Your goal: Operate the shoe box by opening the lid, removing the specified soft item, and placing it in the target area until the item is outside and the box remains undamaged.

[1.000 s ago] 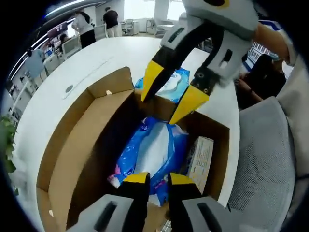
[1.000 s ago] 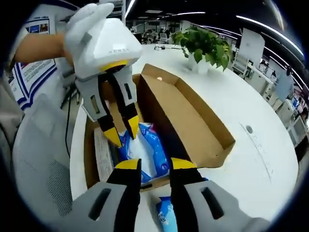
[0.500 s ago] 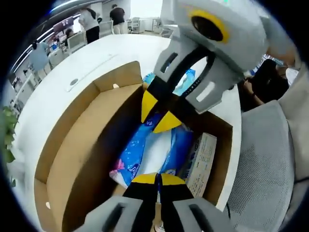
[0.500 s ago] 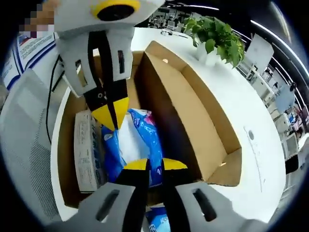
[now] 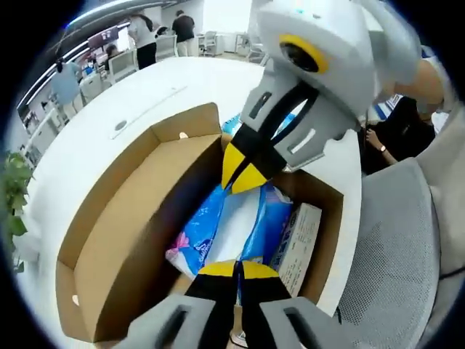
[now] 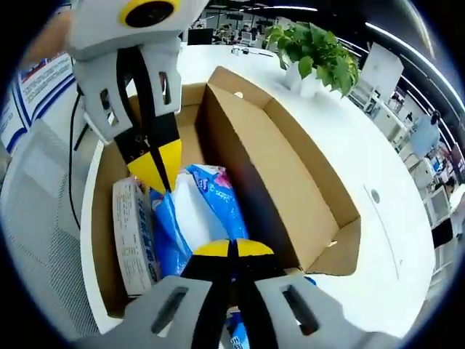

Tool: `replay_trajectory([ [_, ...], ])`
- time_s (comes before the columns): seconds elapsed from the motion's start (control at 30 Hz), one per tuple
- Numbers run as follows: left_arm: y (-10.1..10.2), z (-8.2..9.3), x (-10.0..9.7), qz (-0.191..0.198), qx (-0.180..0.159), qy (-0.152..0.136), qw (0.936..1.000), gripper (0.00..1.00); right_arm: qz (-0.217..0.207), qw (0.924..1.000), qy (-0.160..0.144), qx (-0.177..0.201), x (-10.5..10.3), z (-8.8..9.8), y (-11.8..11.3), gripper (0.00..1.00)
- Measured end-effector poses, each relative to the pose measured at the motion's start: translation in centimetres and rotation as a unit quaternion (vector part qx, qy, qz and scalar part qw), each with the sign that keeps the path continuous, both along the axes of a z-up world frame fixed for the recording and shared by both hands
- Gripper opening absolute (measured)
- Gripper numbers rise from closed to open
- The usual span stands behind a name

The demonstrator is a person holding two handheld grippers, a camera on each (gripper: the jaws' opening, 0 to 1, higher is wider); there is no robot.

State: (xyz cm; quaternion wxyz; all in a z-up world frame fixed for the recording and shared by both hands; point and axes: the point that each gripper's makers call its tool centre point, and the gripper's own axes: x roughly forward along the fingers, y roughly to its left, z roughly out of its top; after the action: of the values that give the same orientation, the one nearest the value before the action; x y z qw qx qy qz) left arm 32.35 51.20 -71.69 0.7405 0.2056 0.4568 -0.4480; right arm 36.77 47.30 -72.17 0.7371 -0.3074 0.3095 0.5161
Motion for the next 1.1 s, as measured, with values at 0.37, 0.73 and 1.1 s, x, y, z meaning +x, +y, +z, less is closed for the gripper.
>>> replay_trajectory([
  [0.37,0.3,3.4,-0.3,0.007,-0.003,-0.026,0.9996,0.0,0.005,0.9991,-0.016,0.039,-0.2,3.9,0.5,0.0],
  [0.73,0.0,7.1,-0.7,0.006,-0.011,-0.045,0.9989,0.0,0.004,0.9974,-0.025,0.067,-0.4,7.5,0.4,0.0],
  [1.1,-3.7,10.4,-1.5,-0.016,-0.036,-0.042,0.9983,0.0,0.012,0.9962,-0.042,0.075,-1.6,10.8,-2.7,0.0],
])
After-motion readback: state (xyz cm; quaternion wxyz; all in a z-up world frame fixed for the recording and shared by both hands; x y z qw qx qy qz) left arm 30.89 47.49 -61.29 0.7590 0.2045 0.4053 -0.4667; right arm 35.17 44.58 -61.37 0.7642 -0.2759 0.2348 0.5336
